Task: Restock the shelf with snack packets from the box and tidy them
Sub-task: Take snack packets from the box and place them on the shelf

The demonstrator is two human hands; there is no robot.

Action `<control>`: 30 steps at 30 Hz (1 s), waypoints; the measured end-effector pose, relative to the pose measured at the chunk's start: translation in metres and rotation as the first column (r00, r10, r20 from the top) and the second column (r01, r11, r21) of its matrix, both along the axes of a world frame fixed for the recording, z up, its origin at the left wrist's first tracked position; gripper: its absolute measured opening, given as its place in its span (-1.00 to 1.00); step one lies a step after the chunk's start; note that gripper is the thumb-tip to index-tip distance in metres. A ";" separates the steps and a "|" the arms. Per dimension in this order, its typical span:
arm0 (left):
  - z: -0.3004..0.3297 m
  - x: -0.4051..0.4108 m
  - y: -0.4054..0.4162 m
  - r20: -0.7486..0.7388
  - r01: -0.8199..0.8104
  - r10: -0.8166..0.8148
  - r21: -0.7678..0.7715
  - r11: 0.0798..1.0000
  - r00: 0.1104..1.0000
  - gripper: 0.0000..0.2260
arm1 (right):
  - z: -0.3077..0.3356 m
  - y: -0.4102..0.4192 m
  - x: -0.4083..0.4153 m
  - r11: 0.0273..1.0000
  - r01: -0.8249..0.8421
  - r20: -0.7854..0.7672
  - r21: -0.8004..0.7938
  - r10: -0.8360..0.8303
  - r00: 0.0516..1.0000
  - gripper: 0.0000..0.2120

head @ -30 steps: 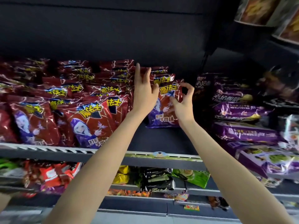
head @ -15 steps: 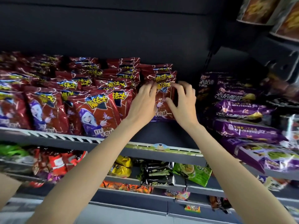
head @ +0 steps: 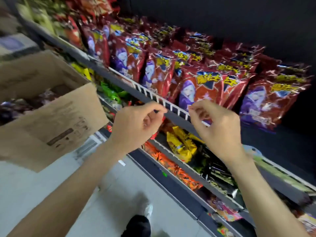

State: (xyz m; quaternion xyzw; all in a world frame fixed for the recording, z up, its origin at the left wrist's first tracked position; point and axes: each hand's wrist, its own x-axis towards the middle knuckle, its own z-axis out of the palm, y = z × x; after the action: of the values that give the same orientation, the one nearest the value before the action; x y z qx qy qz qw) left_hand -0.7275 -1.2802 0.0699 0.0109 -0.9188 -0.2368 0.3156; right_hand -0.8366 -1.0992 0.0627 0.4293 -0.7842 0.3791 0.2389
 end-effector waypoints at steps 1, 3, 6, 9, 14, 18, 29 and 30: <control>-0.010 0.018 -0.017 0.104 -0.047 0.040 0.063 0.997 0.994 -0.76 | -0.007 -0.019 0.009 0.997 -0.083 0.136 -0.002 0.082 0.987 -0.89; -0.035 0.051 -0.053 0.244 -0.160 0.125 0.132 0.978 0.962 -0.69 | -0.024 -0.057 0.025 0.975 -0.218 0.346 0.037 0.192 0.918 -0.91; -0.067 0.104 -0.109 0.318 -0.274 0.193 0.234 0.933 0.928 -0.73 | -0.053 -0.118 0.043 0.906 -0.388 0.531 0.168 0.248 0.810 -0.92; -0.089 0.158 -0.164 0.342 -0.397 0.318 0.189 0.898 0.884 -0.73 | -0.080 -0.182 0.059 0.803 -0.547 0.617 0.238 0.309 0.723 -0.85; -0.097 0.215 -0.263 0.282 -0.434 0.445 -0.104 0.895 0.850 -0.74 | -0.089 -0.299 0.082 0.657 -0.649 0.574 0.383 0.381 0.724 -0.74; -0.089 0.234 -0.358 0.342 -0.385 0.461 -0.269 0.883 0.819 -0.71 | -0.073 -0.389 0.084 0.640 -0.656 0.519 0.400 0.432 0.738 -0.79; -0.135 0.187 -0.540 0.639 -0.536 0.514 -0.182 0.824 0.572 -0.68 | -0.092 -0.625 0.053 0.355 -0.660 0.383 0.662 0.597 0.705 -0.74; -0.145 0.180 -0.549 0.668 -0.531 0.505 -0.190 0.826 0.547 -0.65 | -0.102 -0.643 0.050 0.314 -0.654 0.378 0.688 0.613 0.694 -0.72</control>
State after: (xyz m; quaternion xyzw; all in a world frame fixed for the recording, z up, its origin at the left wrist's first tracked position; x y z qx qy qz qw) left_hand -0.5472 -1.8292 -0.0750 0.3744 -0.9185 -0.1272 0.0035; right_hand -0.7870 -1.7421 -0.0391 0.7496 -0.6386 0.0686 -0.1600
